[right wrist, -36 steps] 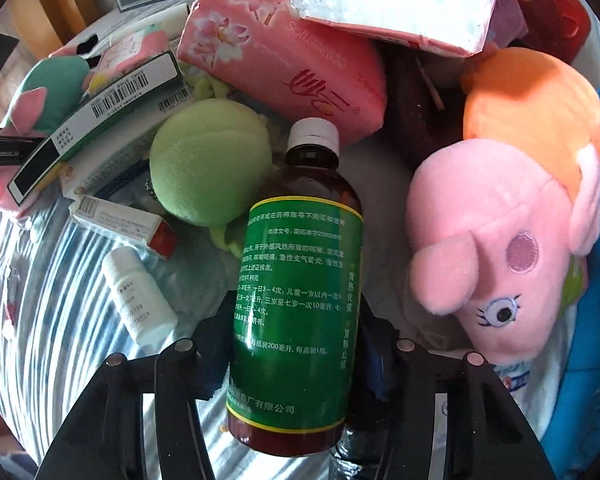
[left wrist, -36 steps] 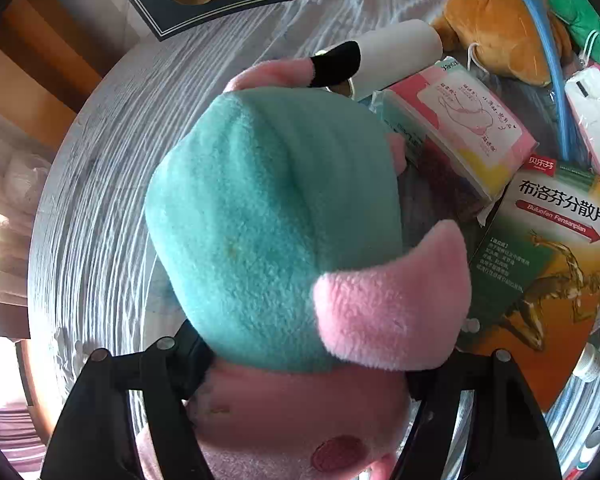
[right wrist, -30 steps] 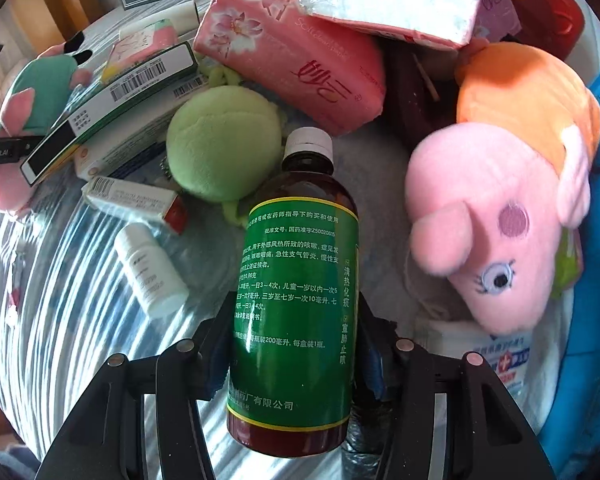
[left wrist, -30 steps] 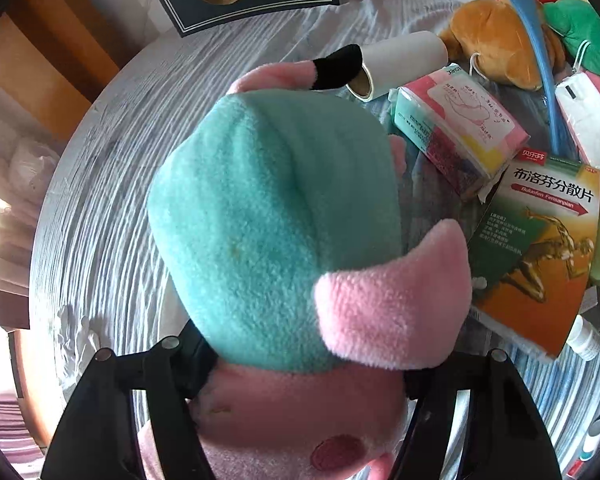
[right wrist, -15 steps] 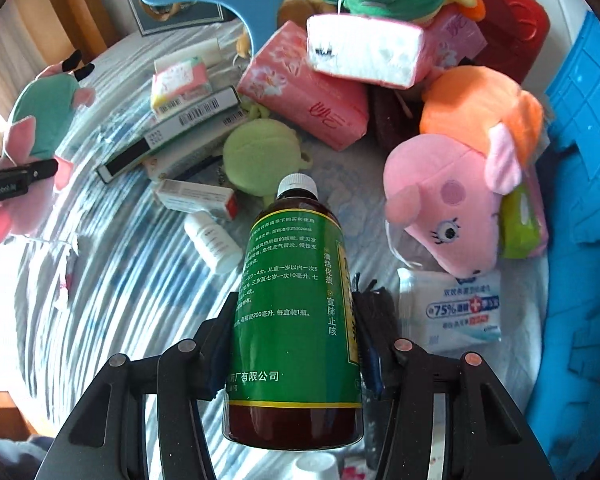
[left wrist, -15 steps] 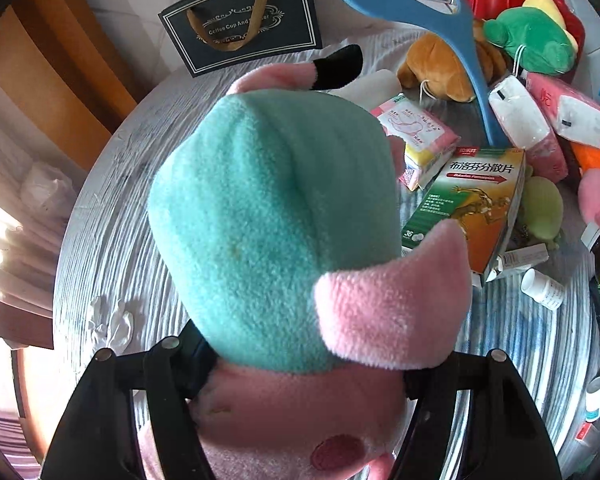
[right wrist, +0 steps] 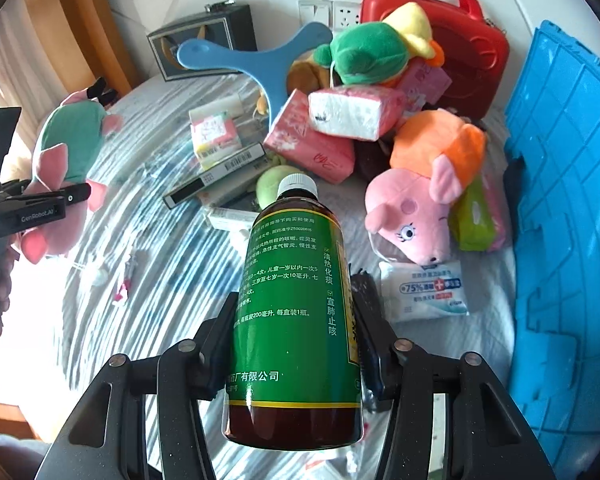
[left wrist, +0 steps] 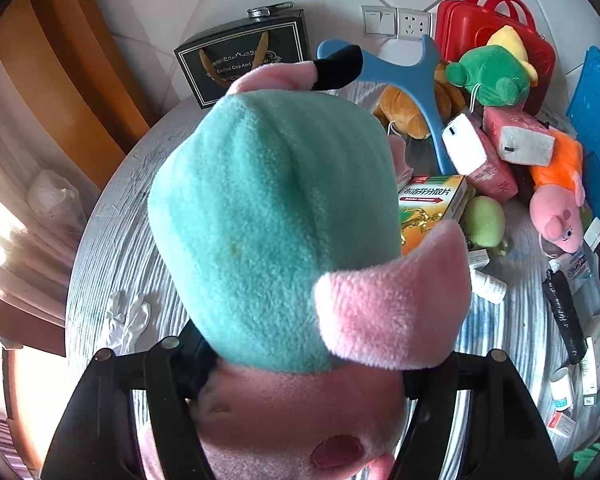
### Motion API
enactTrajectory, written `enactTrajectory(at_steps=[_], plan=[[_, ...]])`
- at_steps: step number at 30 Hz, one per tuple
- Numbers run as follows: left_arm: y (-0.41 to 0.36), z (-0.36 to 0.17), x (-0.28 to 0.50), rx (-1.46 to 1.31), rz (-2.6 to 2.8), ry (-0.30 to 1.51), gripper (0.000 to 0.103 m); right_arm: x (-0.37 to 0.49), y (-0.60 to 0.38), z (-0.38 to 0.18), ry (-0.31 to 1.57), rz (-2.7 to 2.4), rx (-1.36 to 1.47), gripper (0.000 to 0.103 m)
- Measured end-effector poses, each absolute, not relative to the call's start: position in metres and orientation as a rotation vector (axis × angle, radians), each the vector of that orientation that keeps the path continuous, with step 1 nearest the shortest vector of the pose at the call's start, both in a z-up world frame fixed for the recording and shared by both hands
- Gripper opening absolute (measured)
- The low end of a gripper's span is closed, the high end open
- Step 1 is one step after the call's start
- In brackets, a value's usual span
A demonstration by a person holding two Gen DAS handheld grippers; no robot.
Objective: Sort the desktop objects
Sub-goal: 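Carry the pink plush pig in the left gripper while the right carries the green bottle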
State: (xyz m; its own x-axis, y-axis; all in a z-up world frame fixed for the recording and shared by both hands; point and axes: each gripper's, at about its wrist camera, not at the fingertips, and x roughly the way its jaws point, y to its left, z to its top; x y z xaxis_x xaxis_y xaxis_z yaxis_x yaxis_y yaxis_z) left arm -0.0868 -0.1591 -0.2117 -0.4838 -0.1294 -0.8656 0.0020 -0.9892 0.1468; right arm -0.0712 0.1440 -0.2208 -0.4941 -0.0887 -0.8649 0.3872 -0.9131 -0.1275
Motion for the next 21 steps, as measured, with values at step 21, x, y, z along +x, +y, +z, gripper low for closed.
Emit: enactTrajectory(at_steps=[21], plan=[[-0.059, -0.082, -0.027, 1.410, -3.007, -0.355, 0.068, -0.019, 0.214, -0.080, 0.369, -2.496, 1.082, 0.051]])
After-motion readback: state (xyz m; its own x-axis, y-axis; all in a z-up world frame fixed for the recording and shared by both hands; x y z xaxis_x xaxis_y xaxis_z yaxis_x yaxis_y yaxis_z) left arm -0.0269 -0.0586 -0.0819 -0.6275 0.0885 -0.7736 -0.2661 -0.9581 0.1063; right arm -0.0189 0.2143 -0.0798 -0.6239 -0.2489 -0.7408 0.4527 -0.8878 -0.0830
